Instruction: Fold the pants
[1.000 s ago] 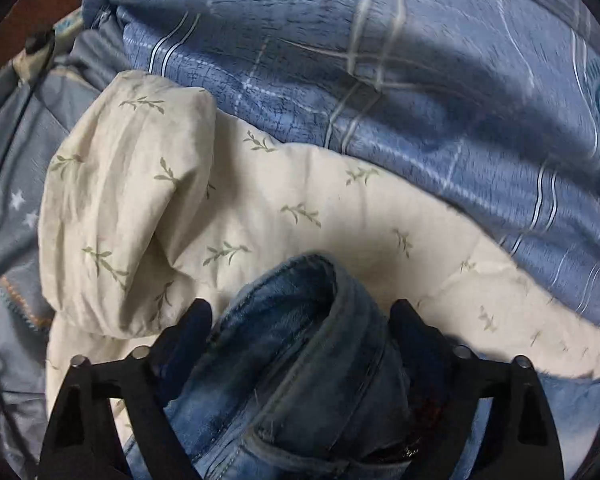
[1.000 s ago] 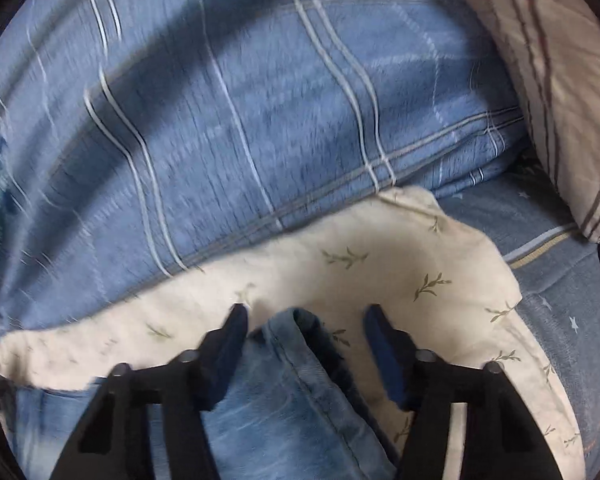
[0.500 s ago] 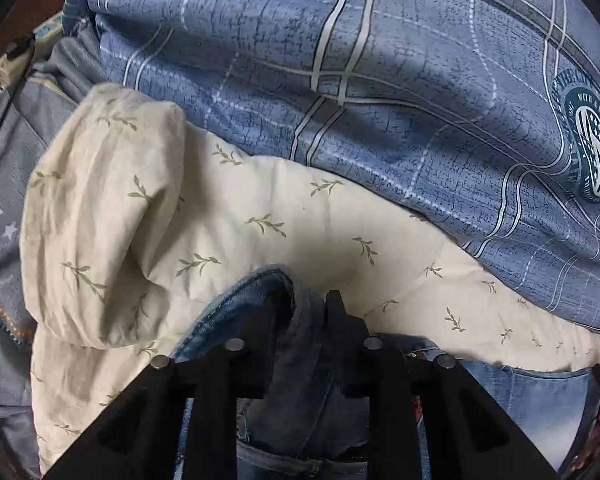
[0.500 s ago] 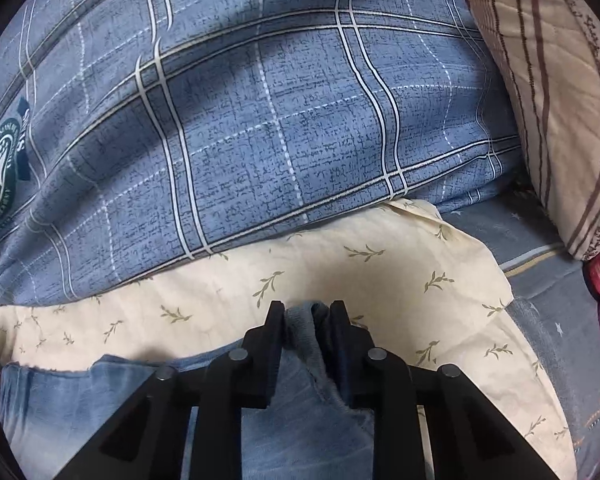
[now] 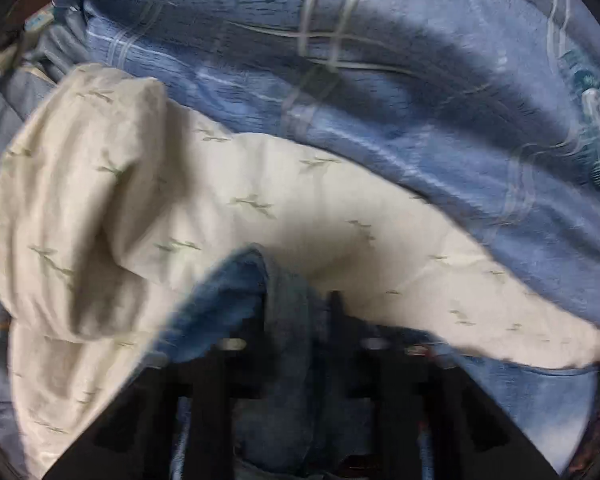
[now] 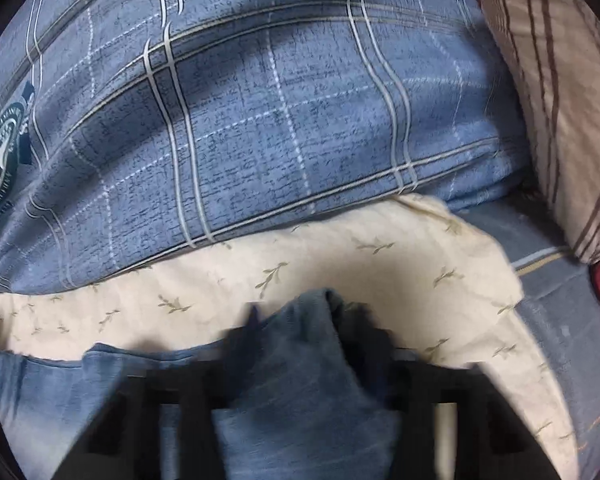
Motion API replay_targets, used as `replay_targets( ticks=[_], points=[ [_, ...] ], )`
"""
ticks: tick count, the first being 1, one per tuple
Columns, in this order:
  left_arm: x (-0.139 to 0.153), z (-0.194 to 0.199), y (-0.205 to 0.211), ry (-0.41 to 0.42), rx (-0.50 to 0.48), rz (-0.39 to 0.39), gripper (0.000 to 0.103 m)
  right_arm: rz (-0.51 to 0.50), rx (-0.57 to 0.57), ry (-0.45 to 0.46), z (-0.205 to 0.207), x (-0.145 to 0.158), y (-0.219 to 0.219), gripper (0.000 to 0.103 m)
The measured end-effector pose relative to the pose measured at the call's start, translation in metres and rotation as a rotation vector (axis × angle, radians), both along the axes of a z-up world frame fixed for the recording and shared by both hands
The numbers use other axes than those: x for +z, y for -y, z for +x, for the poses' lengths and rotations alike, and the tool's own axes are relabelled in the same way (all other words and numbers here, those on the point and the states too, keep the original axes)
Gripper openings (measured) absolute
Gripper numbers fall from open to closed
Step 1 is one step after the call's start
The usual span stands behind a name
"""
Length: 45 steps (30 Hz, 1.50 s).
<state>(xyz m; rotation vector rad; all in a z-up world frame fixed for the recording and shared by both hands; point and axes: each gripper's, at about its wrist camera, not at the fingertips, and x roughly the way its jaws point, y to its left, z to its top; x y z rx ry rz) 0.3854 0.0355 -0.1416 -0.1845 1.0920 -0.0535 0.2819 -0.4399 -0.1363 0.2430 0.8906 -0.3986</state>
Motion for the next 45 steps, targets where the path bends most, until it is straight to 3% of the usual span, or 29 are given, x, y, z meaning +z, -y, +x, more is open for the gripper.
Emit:
replay_targets(
  ticks=[3,5,9,12,17,19,23,29,32,38,41,45],
  points=[
    [0.007,-0.010,0.008,0.051,0.000,0.043,0.018,0.004,-0.004,0.039,-0.005,0.010,0.002,0.022],
    [0.017,-0.020,0.012,0.078,0.005,0.031,0.018,-0.005,-0.009,0.075,-0.011,0.020,-0.001,0.021],
    [0.070,-0.051,0.003,0.175,0.011,-0.020,0.018,-0.024,-0.038,0.173,-0.032,0.051,0.002,0.021],
    [0.105,-0.076,-0.015,0.242,0.020,-0.083,0.018,0.021,-0.058,0.266,-0.060,0.077,0.010,0.021],
    [0.133,-0.107,-0.048,0.300,0.005,-0.151,0.018,0.042,-0.073,0.368,-0.106,0.089,0.018,0.021],
    [0.133,-0.129,-0.058,0.315,0.009,-0.188,0.018,0.089,-0.069,0.394,-0.123,0.091,0.020,0.021],
    [0.133,-0.170,-0.077,0.348,-0.007,-0.179,0.018,0.141,-0.068,0.447,-0.162,0.100,0.021,0.021],
    [0.109,-0.243,-0.107,0.320,-0.033,-0.198,0.018,0.221,-0.068,0.502,-0.235,0.103,0.023,0.020],
    [0.086,-0.265,-0.112,0.274,-0.043,-0.181,0.018,0.234,-0.082,0.488,-0.265,0.096,0.024,0.019],
    [0.049,-0.302,-0.107,0.174,-0.111,-0.066,0.019,0.303,-0.112,0.423,-0.311,0.071,0.032,0.018],
    [0.046,-0.314,-0.106,0.165,-0.139,-0.042,0.022,0.309,-0.126,0.361,-0.325,0.061,0.038,0.019],
    [0.055,-0.330,-0.104,0.183,-0.160,0.032,0.033,0.389,-0.165,0.324,-0.343,0.048,0.052,0.019]
  ],
)
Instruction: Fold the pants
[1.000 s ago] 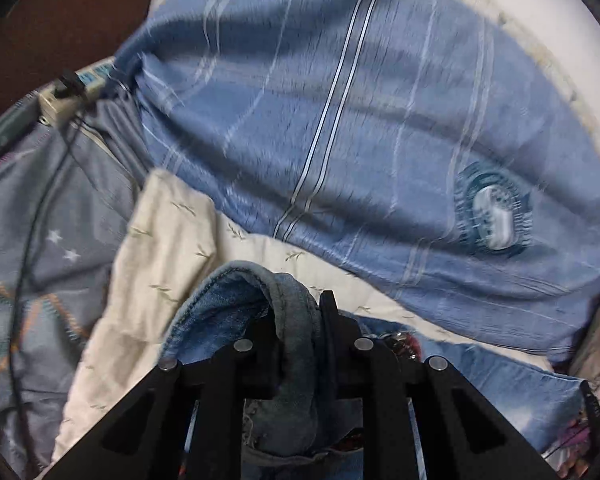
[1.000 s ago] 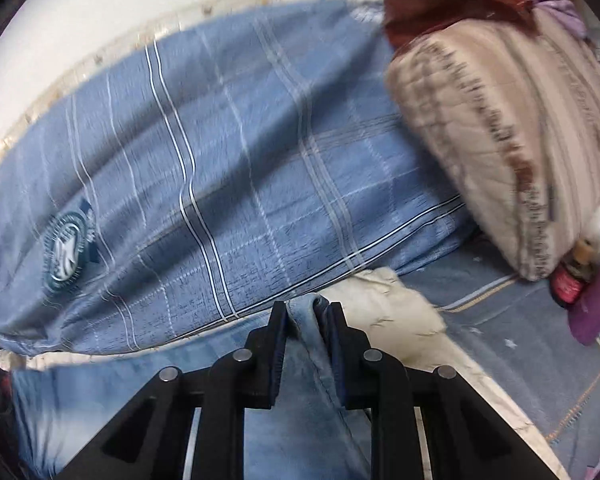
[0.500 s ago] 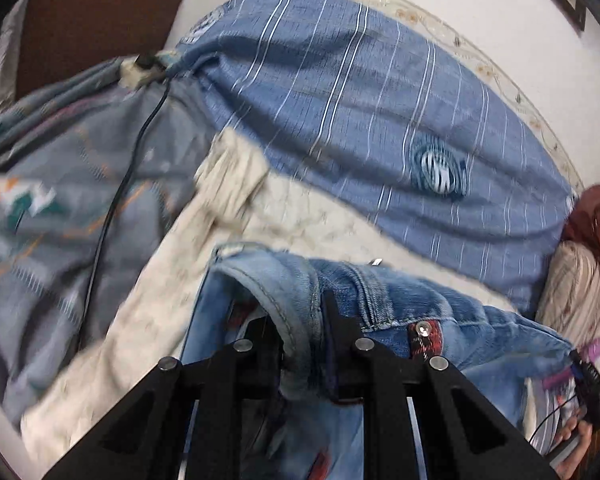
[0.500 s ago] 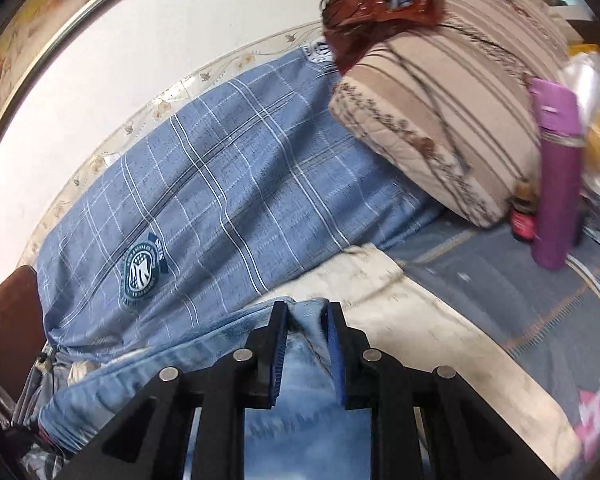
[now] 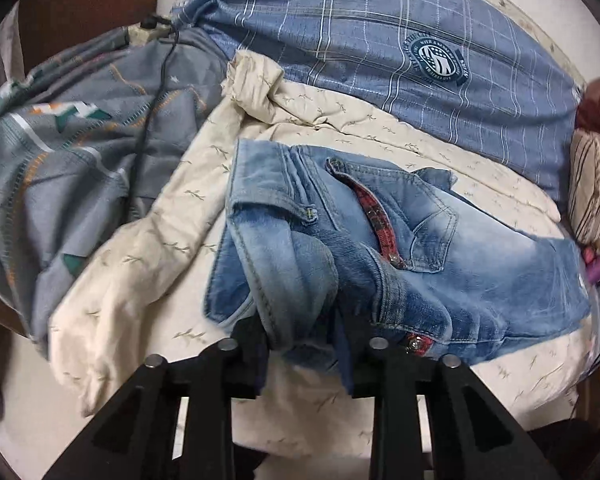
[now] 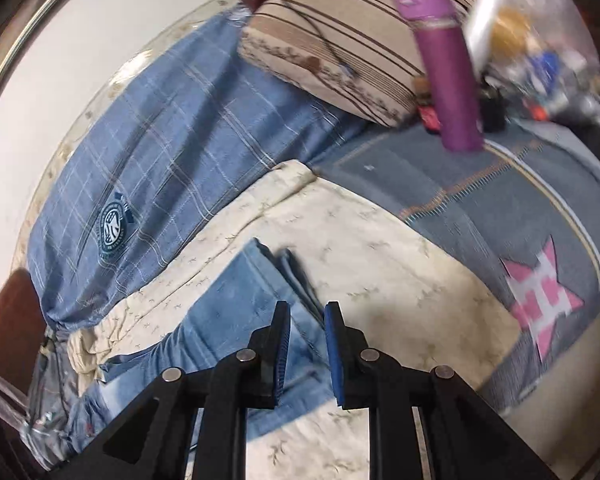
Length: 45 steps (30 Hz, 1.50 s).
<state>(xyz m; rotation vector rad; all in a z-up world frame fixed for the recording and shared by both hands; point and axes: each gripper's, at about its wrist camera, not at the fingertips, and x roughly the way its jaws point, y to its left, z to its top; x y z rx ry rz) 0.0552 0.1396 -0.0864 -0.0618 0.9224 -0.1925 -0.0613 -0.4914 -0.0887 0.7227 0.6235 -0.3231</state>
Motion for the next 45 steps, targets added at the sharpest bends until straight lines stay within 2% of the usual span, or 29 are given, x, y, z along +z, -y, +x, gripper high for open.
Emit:
replay_targets(
  ticks=[3,5,7,8,9,14,17,20,22,24,27,30,31,36,39,42,45],
  points=[
    [0.012,-0.010,0.001,0.028,-0.003,0.023,0.040,-0.012,0.022,0.039,-0.002,0.006,-0.004,0.022],
    [0.022,-0.016,0.000,0.058,0.009,0.044,0.043,-0.043,0.084,0.058,0.007,0.012,-0.019,0.022],
    [0.028,-0.020,0.001,0.092,0.041,0.113,0.046,-0.074,0.163,0.050,0.020,0.014,-0.039,0.022],
    [0.029,-0.020,0.002,0.095,0.052,0.157,0.054,-0.085,0.193,0.042,0.025,0.013,-0.047,0.022],
    [0.028,-0.020,0.002,0.090,0.061,0.200,0.055,-0.097,0.233,0.028,0.032,0.012,-0.058,0.022],
    [0.026,-0.022,-0.009,0.091,0.116,0.162,0.055,-0.164,0.421,-0.060,0.065,0.000,-0.114,0.022],
    [0.023,-0.020,0.011,0.097,0.074,0.155,0.056,-0.183,0.488,-0.131,0.078,-0.013,-0.140,0.022],
    [0.027,-0.027,0.038,0.181,0.023,0.162,0.056,-0.165,0.523,-0.179,0.087,-0.024,-0.155,0.022],
    [0.026,-0.030,0.061,0.240,-0.043,0.178,0.060,-0.179,0.535,-0.213,0.091,-0.029,-0.161,0.022],
    [0.020,-0.030,0.078,0.253,-0.097,0.201,0.063,-0.218,0.539,-0.260,0.093,-0.035,-0.167,0.022],
    [0.000,-0.024,0.093,0.220,-0.152,0.234,0.063,-0.233,0.563,-0.318,0.095,-0.047,-0.168,0.022],
    [-0.032,-0.014,0.097,0.093,-0.170,0.322,0.063,-0.233,0.593,-0.328,0.091,-0.053,-0.163,0.021],
    [-0.039,-0.014,0.095,0.065,-0.177,0.329,0.063,-0.232,0.601,-0.328,0.091,-0.053,-0.164,0.022],
    [-0.039,-0.018,0.091,0.047,-0.221,0.326,0.063,-0.212,0.647,-0.328,0.082,-0.053,-0.157,0.021],
    [-0.027,-0.014,0.085,0.034,-0.203,0.258,0.063,-0.196,0.643,-0.312,0.080,-0.046,-0.150,0.021],
    [-0.011,-0.003,0.084,0.052,-0.189,0.181,0.063,-0.209,0.577,-0.220,0.081,-0.027,-0.135,0.021],
    [0.000,0.011,0.094,0.104,-0.162,0.144,0.063,-0.180,0.450,-0.149,0.093,-0.015,-0.109,0.021]
  ],
)
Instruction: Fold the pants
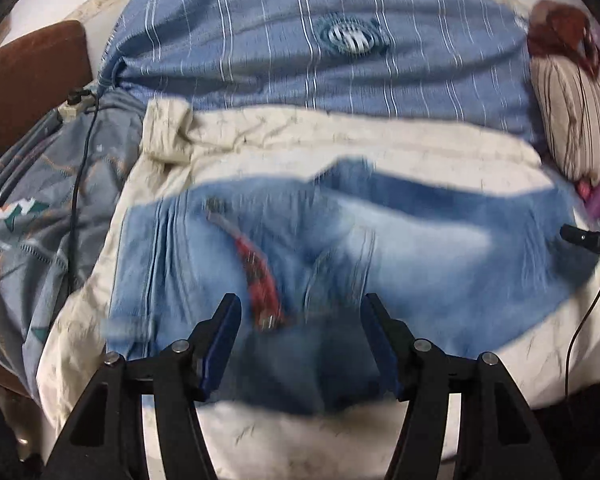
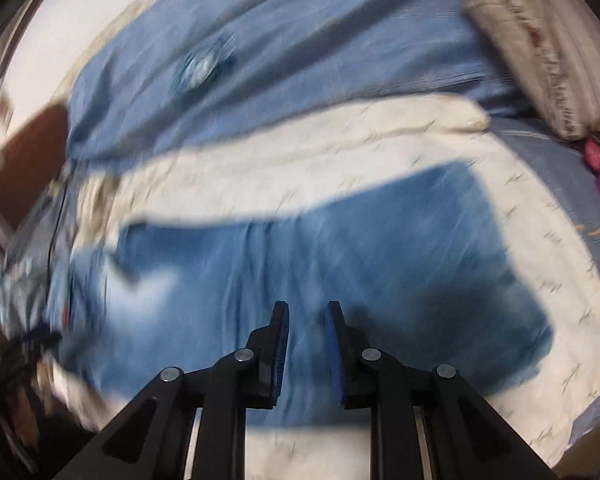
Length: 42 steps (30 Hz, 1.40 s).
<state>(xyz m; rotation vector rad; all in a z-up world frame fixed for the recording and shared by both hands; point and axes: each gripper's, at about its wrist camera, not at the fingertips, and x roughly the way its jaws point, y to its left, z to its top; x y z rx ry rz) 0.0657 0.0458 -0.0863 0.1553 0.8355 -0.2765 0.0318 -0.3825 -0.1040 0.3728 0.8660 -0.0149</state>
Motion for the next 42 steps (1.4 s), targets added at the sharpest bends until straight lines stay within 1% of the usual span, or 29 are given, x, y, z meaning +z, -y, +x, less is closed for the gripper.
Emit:
replay_targets(
  ticks=[2,4,5,6,7,9,11,12,13,14,15,16,18,21,22,23,24,25,30,33,34,35,36,37,38,39,40,41,42],
  points=[
    [-0.004,0.006,0.008,0.019,0.005,0.003,0.064,0.010,-0.054,-0.007,0.009,-0.002,0.014,0.021],
    [-0.015,0.012,0.012,-0.012,0.007,0.020,0.064,-0.007,-0.101,-0.053,0.020,-0.011,0.026,0.021],
    [-0.021,0.015,0.012,-0.037,0.007,0.032,0.065,-0.014,-0.128,-0.096,0.026,-0.019,0.031,0.021],
    [-0.031,0.018,0.013,-0.062,0.018,0.069,0.066,-0.003,-0.167,-0.151,0.031,-0.028,0.038,0.021],
    [-0.036,0.021,0.012,-0.069,0.030,0.100,0.066,0.019,-0.185,-0.162,0.033,-0.032,0.040,0.021],
    [-0.038,0.020,0.011,-0.074,0.022,0.102,0.066,0.008,-0.199,-0.138,0.034,-0.023,0.035,0.024],
    [-0.034,0.019,0.008,-0.059,0.019,0.080,0.066,-0.012,-0.133,-0.061,0.037,-0.008,0.016,0.023],
    [-0.032,0.019,0.006,-0.050,0.026,0.068,0.066,-0.006,-0.079,-0.029,0.041,-0.003,0.004,0.026],
    [-0.031,0.019,0.003,-0.047,0.034,0.062,0.066,0.015,-0.004,0.005,0.046,0.003,-0.015,0.036],
    [-0.030,0.021,0.001,-0.046,0.043,0.053,0.066,0.035,0.053,0.026,0.051,0.006,-0.029,0.057],
    [-0.030,0.022,-0.001,-0.047,0.052,0.044,0.066,0.054,0.113,0.044,0.057,0.010,-0.046,0.068],
    [-0.030,0.023,-0.002,-0.045,0.061,0.039,0.066,0.065,0.169,0.065,0.062,0.013,-0.066,0.074],
    [-0.029,0.022,-0.001,-0.034,0.068,0.053,0.066,0.051,0.253,0.095,0.071,0.017,-0.096,0.074],
    [-0.032,0.023,0.004,-0.014,0.061,0.094,0.066,-0.070,0.364,0.111,0.089,0.017,-0.142,0.074],
    [-0.033,0.023,0.006,-0.008,0.055,0.107,0.066,-0.117,0.395,0.106,0.095,0.015,-0.155,0.073],
    [-0.033,0.024,0.006,-0.005,0.051,0.113,0.067,-0.139,0.415,0.097,0.100,0.012,-0.164,0.070],
    [-0.034,0.025,0.007,-0.002,0.046,0.119,0.068,-0.144,0.443,0.085,0.108,0.008,-0.172,0.067],
    [-0.034,0.025,0.007,-0.002,0.043,0.122,0.068,-0.143,0.468,0.069,0.116,0.004,-0.179,0.062],
    [-0.035,0.030,0.009,-0.013,0.045,0.122,0.070,-0.227,0.560,0.026,0.138,-0.013,-0.203,0.056],
    [-0.035,0.033,0.009,-0.018,0.045,0.121,0.070,-0.245,0.611,-0.002,0.150,-0.023,-0.215,0.050],
    [-0.035,0.033,0.009,-0.019,0.045,0.121,0.070,-0.253,0.623,-0.010,0.152,-0.027,-0.218,0.045],
    [-0.035,0.034,0.009,-0.021,0.045,0.119,0.070,-0.262,0.631,-0.014,0.153,-0.029,-0.221,0.037],
    [-0.035,0.034,0.009,-0.022,0.044,0.116,0.070,-0.270,0.638,-0.019,0.154,-0.032,-0.224,0.034],
    [-0.035,0.034,0.009,-0.024,0.045,0.112,0.070,-0.274,0.643,-0.023,0.154,-0.033,-0.225,0.028],
    [-0.035,0.035,0.008,-0.026,0.045,0.108,0.070,-0.280,0.643,-0.021,0.153,-0.033,-0.226,0.019],
    [-0.034,0.034,0.007,-0.028,0.047,0.103,0.070,-0.293,0.631,-0.016,0.153,-0.032,-0.227,0.015],
    [-0.034,0.034,0.006,-0.030,0.048,0.100,0.070,-0.305,0.603,-0.008,0.155,-0.032,-0.226,0.005],
    [-0.034,0.034,0.006,-0.031,0.049,0.097,0.070,-0.306,0.567,-0.003,0.158,-0.031,-0.223,0.003],
    [-0.033,0.034,0.005,-0.032,0.052,0.094,0.070,-0.286,0.536,-0.007,0.161,-0.031,-0.218,0.003]
  ],
)
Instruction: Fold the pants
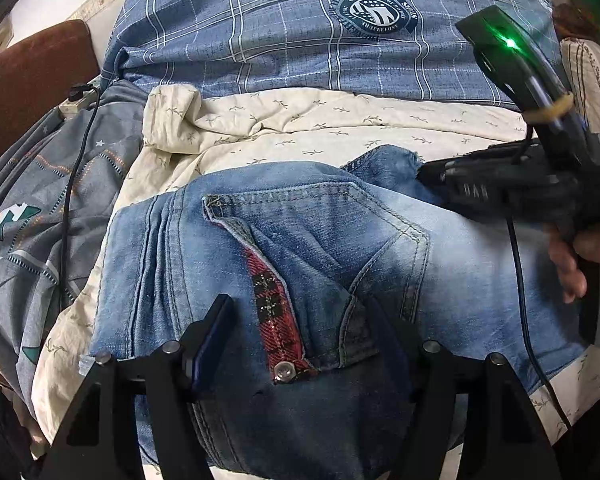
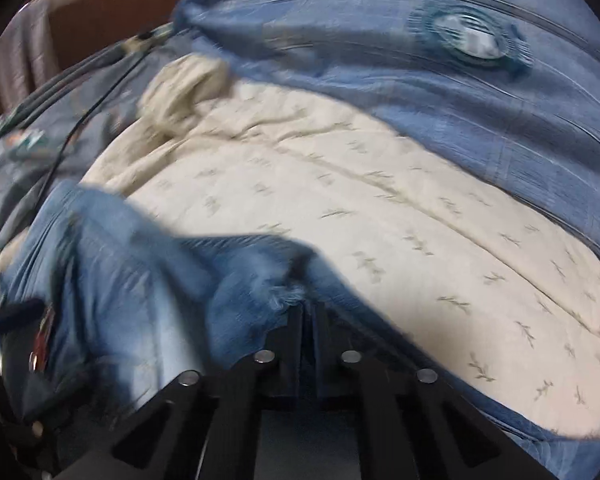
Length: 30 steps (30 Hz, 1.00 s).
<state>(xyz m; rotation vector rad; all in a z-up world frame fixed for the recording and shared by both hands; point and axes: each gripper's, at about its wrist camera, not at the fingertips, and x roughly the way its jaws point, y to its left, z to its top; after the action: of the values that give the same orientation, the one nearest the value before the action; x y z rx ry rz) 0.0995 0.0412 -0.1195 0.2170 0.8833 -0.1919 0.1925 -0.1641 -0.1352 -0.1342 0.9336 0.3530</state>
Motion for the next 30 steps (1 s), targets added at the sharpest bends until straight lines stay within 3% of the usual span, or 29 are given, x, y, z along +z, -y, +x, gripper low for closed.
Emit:
replay_targets(
  ticks=[3,10,12,14,16,19,23,30],
  points=[
    [0.001,0.000,-0.005,0.007,0.020,-0.007,0.070,0.048,-0.044,-0.033,0.007,-0.002,0.008,0.003],
    [0.000,-0.002,-0.012,0.021,0.032,0.022,0.070,0.082,-0.122,0.012,0.011,0.008,0.020,0.003],
    [0.000,-0.004,-0.010,0.031,0.021,0.037,0.070,0.182,-0.131,-0.010,0.013,0.010,0.031,0.004],
    [0.000,-0.005,-0.010,0.033,0.017,0.043,0.070,0.371,-0.086,-0.062,0.012,0.016,0.045,0.005],
    [0.000,-0.005,-0.009,0.033,0.018,0.049,0.070,0.418,-0.084,-0.045,0.008,0.025,0.048,0.006],
    [-0.001,-0.007,-0.006,0.039,0.014,0.070,0.070,0.413,-0.051,-0.027,0.006,0.030,0.036,0.012],
    [-0.002,-0.008,-0.006,0.037,0.009,0.071,0.070,0.349,-0.027,-0.050,0.008,0.019,0.017,0.012],
    [-0.003,-0.010,-0.010,0.032,-0.007,0.056,0.072,0.354,-0.054,0.001,0.008,0.029,0.015,0.012]
  ],
)
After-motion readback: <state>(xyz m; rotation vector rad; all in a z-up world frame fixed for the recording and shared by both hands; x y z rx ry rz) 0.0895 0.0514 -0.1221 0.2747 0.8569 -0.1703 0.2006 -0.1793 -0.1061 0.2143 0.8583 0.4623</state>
